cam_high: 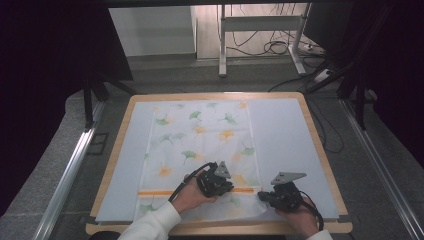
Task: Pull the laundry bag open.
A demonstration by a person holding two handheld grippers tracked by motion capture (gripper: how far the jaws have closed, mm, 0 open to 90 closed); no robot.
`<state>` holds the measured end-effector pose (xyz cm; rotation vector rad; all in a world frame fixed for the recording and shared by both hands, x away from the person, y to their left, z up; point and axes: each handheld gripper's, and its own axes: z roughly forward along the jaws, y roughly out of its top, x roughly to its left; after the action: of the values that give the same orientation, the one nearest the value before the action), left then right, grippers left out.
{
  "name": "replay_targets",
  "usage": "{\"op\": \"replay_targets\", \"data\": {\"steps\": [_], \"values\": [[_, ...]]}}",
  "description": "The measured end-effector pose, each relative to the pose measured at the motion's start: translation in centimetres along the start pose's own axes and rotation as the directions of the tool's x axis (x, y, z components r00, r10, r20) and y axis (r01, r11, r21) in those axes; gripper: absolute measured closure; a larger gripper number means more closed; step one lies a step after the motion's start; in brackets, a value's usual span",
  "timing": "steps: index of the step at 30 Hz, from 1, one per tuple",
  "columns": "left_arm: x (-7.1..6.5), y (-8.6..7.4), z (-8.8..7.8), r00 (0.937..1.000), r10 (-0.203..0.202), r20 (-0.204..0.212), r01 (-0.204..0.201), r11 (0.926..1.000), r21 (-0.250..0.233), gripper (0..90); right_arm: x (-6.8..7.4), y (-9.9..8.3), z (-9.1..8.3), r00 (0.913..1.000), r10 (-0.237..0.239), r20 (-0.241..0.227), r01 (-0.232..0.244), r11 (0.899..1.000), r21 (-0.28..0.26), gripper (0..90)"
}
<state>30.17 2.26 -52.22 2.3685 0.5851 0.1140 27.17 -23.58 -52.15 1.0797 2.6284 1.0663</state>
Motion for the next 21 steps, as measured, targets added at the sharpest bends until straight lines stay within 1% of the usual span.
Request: {"op": "replay_targets", "data": {"steps": [3,8,13,21], "values": [[0.0,0.0,-0.1,1.0,0.006,-0.007,-0.006,0.9999,0.008,84.9,0.0,0.0,0.0,1.0,0.0,0.001,0.0,1.0,0.0,89.7],[0.2,-0.3,-0.4,0.9999,0.002,-0.015,-0.002,0.9999,0.011,84.9,0.0,0.0,0.0,1.0,0.0,0.002,0.0,1.0,-0.001,89.6],[0.5,-0.8,-0.8,0.9998,-0.011,-0.015,0.011,0.9998,0.015,84.9,0.0,0.0,0.0,1.0,-0.001,0.003,0.001,1.0,-0.001,89.7],[0.7,-1.5,-1.4,0.9996,-0.017,-0.023,0.018,0.9997,0.019,84.9,0.0,0.0,0.0,1.0,-0.002,0.004,0.002,1.0,-0.001,89.6]]}}
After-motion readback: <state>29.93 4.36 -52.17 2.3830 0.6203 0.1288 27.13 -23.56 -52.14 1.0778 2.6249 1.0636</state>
